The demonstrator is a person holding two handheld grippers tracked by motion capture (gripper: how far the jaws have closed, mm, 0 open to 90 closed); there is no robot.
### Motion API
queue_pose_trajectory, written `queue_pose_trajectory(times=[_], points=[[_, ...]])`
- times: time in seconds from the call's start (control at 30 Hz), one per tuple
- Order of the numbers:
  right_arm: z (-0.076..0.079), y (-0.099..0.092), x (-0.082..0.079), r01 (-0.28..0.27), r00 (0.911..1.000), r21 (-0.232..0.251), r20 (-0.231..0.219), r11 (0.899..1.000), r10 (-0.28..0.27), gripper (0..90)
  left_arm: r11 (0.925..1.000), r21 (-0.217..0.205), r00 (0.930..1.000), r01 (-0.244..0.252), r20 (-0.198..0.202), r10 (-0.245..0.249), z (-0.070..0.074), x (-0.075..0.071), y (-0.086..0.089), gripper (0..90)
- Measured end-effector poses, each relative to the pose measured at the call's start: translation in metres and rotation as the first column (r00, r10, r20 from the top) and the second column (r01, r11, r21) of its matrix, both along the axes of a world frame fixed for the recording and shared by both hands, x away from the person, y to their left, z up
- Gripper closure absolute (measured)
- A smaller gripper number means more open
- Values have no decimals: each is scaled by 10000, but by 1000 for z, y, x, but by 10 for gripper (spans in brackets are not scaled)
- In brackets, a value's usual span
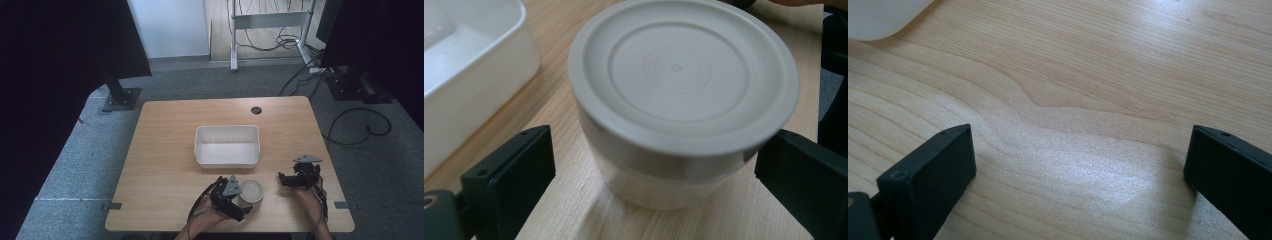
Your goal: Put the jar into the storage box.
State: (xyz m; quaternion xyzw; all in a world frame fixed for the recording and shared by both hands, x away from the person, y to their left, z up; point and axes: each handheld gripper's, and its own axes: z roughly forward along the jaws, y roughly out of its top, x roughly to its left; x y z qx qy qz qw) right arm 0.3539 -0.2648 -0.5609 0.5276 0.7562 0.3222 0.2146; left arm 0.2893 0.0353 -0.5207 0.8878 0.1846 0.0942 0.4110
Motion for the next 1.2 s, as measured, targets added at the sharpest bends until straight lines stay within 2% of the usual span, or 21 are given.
queue_pose_trajectory(times=[0.57, 0.73, 0.8, 0.87, 1.2], points=[[0, 0, 0, -3, 10000, 2, 7, 10000, 3, 0, 9990, 444, 9996, 64, 259, -75, -10, 3, -29, 84], [0, 0, 0, -4, 10000, 2, 5, 10000, 4, 0, 9996, 289, 9999, -13, 154, 9, -9, 3, -28, 97], [0, 0, 0, 0, 10000, 3, 4, 10000, 0, 0, 9988, 480, 9991, -79, 413, 59, -8, 2, -30, 98], [0, 0, 0, 0, 10000, 7, 1, 10000, 0, 0, 9986, 518, 9989, -100, 457, 76, -8, 2, -30, 98], [0, 0, 0, 4, 10000, 6, -1, 10000, -4, 0, 9984, 433, 9985, -357, 441, 338, -4, 5, -27, 99]])
